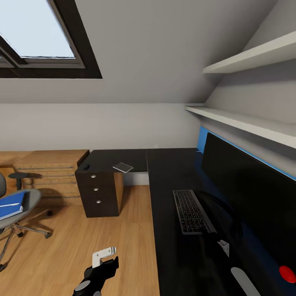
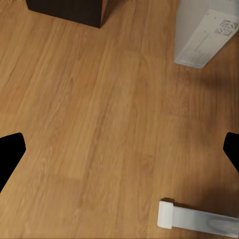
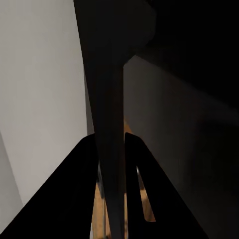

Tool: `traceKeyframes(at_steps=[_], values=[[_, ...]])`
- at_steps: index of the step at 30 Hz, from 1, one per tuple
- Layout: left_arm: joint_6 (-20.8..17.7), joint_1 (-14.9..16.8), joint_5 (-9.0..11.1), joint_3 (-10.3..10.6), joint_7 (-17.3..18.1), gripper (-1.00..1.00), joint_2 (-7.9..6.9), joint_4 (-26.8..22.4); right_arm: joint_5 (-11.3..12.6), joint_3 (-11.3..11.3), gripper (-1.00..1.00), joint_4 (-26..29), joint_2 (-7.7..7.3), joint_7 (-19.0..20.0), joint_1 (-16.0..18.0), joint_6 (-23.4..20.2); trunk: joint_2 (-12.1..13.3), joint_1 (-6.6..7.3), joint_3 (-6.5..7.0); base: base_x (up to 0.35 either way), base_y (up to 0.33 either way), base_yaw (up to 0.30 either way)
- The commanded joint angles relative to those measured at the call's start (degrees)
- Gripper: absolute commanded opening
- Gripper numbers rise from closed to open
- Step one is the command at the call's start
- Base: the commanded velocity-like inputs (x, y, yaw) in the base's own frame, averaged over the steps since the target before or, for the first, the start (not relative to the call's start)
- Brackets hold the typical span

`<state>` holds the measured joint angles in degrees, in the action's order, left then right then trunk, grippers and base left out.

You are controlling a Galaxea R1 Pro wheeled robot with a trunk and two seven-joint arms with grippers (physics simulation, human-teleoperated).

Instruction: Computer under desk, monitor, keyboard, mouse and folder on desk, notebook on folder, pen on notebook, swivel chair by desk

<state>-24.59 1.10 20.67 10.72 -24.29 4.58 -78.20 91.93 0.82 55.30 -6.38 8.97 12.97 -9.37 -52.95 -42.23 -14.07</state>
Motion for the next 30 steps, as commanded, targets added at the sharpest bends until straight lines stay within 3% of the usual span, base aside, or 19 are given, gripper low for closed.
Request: traceKeyframes(at_steps=[1, 19, 20, 30], values=[[-0.11, 0.04, 0.60, 0.09, -0.55, 1.00, -0.01, -0.06, 0.71, 0.11, -1.00, -0.02, -0.04, 0.35, 0.04, -0.13, -0.05, -0.03, -0.08, 0.133, 0.000, 0.000], [-0.18, 0.04, 0.60, 0.09, -0.75, 1.00, -0.01, -0.02, 0.71, 0.15, -1.00, -0.01, -0.04, 0.26, 0.04, -0.19, -0.05, -0.03, -0.08, 0.014, 0.000, 0.000], [-0.17, 0.04, 0.60, 0.09, -0.76, 1.00, 0.01, -0.02, 0.71, 0.15, 1.00, -0.01, -0.04, 0.25, 0.04, -0.19, -0.05, -0.03, -0.08, 0.000, 0.000, 0.000], [-0.14, 0.05, 0.60, 0.09, -0.76, 1.00, -0.01, -0.02, 0.71, 0.15, 1.00, -0.01, -0.08, 0.26, 0.04, -0.17, -0.05, -0.03, -0.08, 0.000, 0.000, 0.000]])
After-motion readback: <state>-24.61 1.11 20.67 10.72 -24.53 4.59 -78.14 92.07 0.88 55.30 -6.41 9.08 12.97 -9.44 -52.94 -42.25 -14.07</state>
